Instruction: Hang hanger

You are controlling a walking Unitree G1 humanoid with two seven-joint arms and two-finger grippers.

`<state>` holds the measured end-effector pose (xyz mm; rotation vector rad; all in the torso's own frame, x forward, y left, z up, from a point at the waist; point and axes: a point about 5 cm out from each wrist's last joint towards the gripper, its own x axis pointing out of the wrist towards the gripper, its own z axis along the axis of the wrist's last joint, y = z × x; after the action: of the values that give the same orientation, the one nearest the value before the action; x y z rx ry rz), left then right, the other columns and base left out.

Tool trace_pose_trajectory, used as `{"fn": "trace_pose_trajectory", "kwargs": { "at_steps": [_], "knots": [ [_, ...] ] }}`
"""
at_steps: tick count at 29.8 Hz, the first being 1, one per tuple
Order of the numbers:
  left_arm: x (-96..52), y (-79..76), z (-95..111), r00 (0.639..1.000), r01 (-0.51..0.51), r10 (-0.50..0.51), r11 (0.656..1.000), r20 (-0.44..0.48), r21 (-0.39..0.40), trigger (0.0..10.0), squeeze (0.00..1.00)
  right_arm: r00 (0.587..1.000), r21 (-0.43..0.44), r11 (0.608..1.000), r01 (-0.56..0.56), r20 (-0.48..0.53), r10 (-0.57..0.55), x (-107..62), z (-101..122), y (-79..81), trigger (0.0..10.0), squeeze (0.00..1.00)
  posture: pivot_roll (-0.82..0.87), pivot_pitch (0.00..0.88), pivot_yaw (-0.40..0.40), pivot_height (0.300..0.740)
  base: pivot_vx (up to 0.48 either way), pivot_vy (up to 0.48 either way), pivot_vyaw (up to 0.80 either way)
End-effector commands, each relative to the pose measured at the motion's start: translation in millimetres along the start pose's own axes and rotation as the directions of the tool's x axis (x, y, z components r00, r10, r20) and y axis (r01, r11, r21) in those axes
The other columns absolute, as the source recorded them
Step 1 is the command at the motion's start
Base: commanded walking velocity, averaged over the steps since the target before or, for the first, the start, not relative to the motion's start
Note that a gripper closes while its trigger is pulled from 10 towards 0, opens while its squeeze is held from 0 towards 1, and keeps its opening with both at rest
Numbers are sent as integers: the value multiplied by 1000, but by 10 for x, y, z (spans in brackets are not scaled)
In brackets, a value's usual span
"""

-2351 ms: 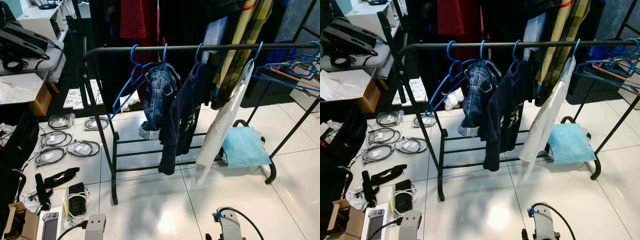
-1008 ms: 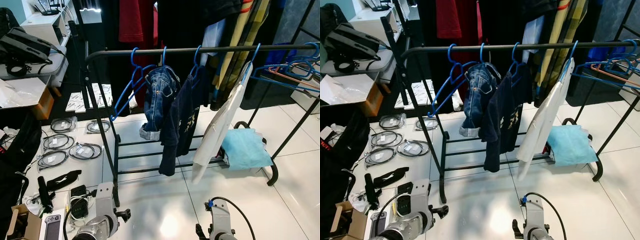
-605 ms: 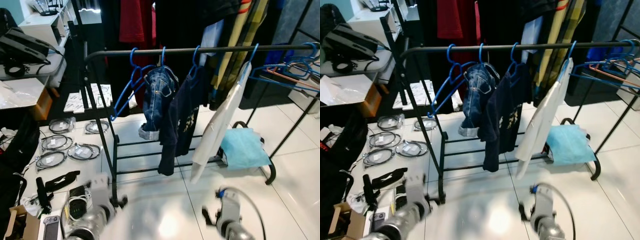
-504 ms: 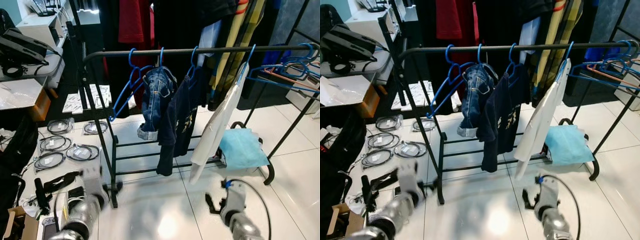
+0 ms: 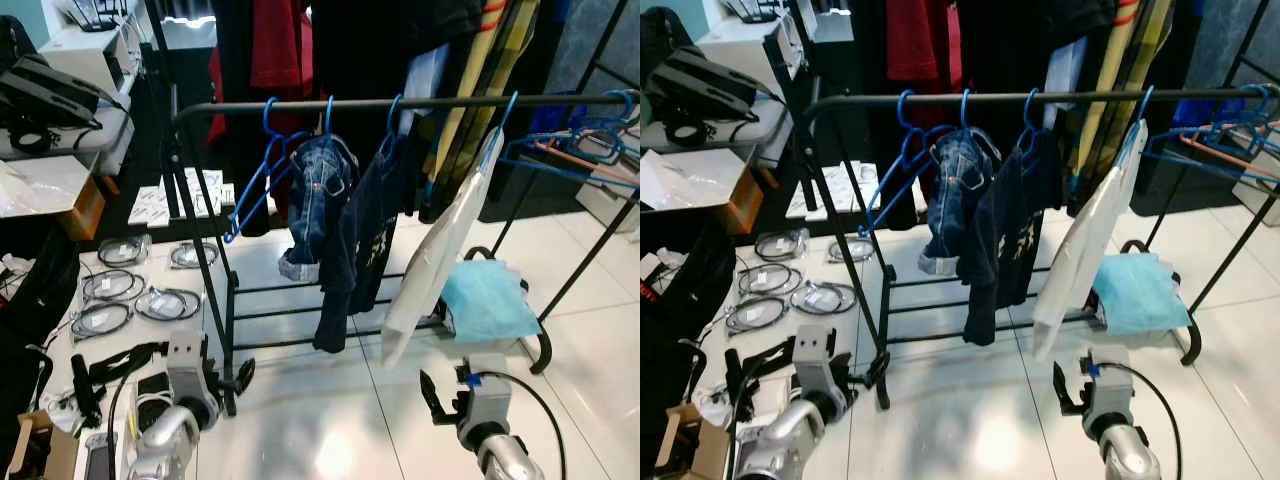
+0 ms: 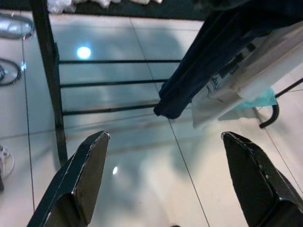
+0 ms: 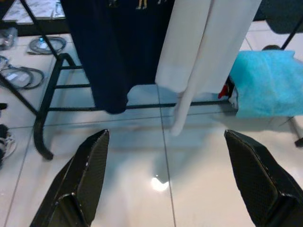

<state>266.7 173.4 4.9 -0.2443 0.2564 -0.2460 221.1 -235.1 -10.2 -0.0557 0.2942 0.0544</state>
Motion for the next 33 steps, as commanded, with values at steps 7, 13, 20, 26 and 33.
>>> {"fn": "trace_pose_trajectory", "kwargs": {
  "at_steps": [7,13,20,26,33],
  "knots": [
    [-513,123,-442,993,-23,21,1000,-115,-12,10000,0,990,74,997,33,-141,-22,-418,-474,-63,10000,0,-70,123,5,740,0,0,0],
    [-771,236,-652,988,-92,73,986,-138,-142,10000,0,975,257,957,134,-208,-81,-672,-659,-367,10000,0,-85,131,3,740,0,0,0],
    [-811,278,-707,983,-114,85,977,-162,-180,10000,0,961,323,931,168,-265,-81,-949,-728,-675,10000,0,-86,125,1,740,0,0,0],
    [-788,283,-703,983,-130,101,973,-156,-189,10000,0,958,324,929,178,-275,-87,-1024,-749,-732,10000,0,-86,119,-6,740,0,0,0],
    [-720,279,-609,992,-71,52,984,-117,-161,10000,0,952,348,921,173,-300,-65,-973,-781,-670,10000,0,-84,110,-12,740,0,0,-114]
  ]
}}
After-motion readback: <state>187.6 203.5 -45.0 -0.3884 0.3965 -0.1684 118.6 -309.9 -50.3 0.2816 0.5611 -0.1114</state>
